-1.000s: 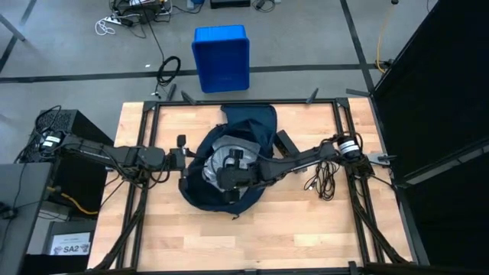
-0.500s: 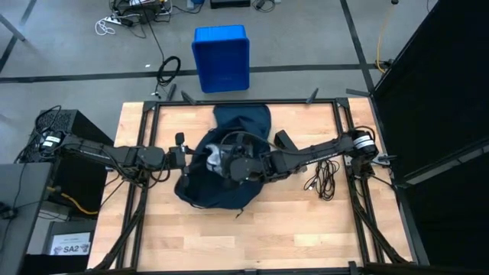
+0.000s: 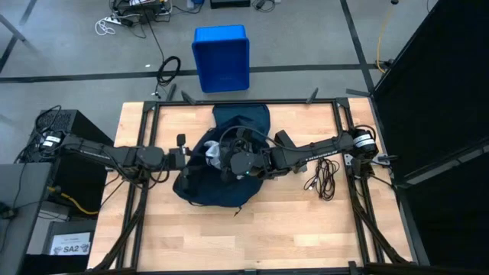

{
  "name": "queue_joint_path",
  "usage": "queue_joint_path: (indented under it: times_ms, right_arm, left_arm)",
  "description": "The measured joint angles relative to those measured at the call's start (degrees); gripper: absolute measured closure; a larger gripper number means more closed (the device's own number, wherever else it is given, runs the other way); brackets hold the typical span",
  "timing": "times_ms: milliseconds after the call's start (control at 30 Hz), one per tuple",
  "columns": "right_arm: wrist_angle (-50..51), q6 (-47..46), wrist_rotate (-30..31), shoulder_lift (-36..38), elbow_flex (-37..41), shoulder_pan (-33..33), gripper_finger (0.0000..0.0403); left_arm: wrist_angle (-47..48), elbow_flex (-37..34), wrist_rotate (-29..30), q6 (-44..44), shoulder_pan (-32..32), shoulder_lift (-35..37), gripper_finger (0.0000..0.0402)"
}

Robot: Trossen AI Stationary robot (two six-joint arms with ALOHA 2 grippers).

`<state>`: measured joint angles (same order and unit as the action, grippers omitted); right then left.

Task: Unpack backpack
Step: Remove the white mesh envelope from the backpack

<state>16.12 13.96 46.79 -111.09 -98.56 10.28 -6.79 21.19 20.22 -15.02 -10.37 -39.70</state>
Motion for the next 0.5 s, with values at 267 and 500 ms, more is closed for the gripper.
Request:
queue_joint_path:
  times_ms: [267, 500]
  right_arm:
    - [-0.02, -1.14, -3.01, 0.09, -0.11, 0.11, 0.0403]
    - [0.57, -1.93, -5.65, 0.11, -0.11, 0.11, 0.0403]
  left_arm:
    - [-0.99, 0.0, 4.67, -2.64, -0.02, -0.61, 0.0233]
    - [-6.07, 0.04, 4.69, -2.75, -0.02, -10.21, 0.0171]
